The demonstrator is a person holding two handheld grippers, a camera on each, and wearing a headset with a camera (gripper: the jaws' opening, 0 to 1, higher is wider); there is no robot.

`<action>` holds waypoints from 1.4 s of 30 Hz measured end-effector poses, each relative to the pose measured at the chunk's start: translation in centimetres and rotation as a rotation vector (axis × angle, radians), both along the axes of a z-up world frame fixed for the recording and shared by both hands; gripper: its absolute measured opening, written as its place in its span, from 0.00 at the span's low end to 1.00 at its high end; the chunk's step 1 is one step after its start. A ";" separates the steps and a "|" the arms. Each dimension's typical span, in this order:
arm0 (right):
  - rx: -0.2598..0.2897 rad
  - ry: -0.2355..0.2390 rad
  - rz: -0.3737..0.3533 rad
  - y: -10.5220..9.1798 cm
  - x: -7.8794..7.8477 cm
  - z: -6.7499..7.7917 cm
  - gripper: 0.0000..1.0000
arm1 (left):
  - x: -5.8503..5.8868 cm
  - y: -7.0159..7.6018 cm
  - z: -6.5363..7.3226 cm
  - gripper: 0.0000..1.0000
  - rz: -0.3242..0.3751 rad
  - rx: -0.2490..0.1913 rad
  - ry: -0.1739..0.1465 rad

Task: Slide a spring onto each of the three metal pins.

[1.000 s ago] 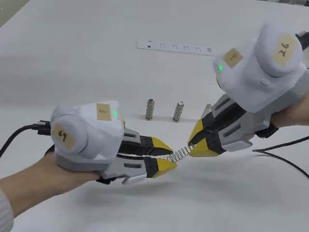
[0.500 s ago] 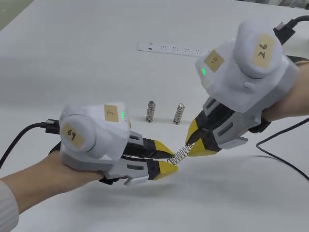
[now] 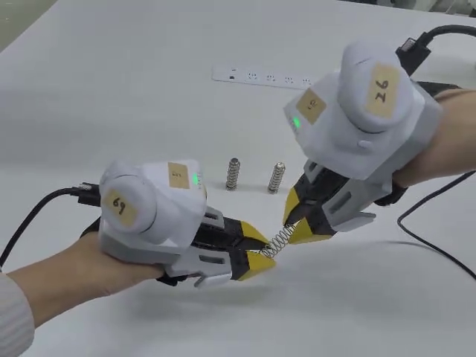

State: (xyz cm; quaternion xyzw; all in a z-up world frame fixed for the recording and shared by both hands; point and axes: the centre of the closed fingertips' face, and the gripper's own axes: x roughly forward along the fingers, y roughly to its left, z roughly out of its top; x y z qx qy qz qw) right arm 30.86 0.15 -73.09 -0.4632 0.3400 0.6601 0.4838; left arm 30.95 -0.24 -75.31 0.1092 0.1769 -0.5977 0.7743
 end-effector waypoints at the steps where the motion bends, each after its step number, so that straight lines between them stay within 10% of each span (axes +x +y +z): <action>1: 0.004 -0.001 0.005 0.1 -0.1 0.1 0.07 | 0.0 0.0 0.0 0.03 0.000 0.000 0.003; 25: 0.020 -0.005 0.008 0.1 0.1 0.3 0.10 | 0.1 0.1 0.4 0.01 0.024 -0.031 0.012; 42: 0.173 0.082 -0.142 -0.2 0.7 2.2 0.41 | 0.5 0.3 1.0 0.01 0.049 -0.062 0.008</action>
